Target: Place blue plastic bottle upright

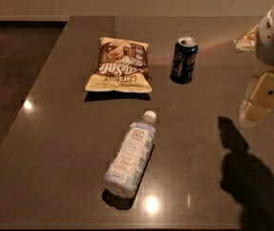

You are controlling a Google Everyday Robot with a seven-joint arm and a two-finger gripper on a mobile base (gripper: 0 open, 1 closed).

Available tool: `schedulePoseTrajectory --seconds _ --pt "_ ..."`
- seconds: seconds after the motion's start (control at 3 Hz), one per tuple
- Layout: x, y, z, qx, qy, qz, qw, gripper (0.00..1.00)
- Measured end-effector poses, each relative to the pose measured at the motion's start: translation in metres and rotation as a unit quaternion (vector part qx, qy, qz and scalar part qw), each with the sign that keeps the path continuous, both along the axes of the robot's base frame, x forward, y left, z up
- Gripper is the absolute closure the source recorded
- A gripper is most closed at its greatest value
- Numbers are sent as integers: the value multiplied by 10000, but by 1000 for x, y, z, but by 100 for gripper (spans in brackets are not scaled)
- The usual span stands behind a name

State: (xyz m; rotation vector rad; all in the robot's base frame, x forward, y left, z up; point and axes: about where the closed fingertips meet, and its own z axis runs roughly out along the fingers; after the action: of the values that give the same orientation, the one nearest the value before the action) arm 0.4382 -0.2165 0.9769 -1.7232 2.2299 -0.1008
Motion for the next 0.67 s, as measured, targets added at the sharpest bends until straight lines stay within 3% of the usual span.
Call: schedulePoseTrajectory --seconds 0.33,0.67 --pt "0 0 0 0 -1 0 10000 0" --pt "2 14 0 39 -36 247 9997 0"
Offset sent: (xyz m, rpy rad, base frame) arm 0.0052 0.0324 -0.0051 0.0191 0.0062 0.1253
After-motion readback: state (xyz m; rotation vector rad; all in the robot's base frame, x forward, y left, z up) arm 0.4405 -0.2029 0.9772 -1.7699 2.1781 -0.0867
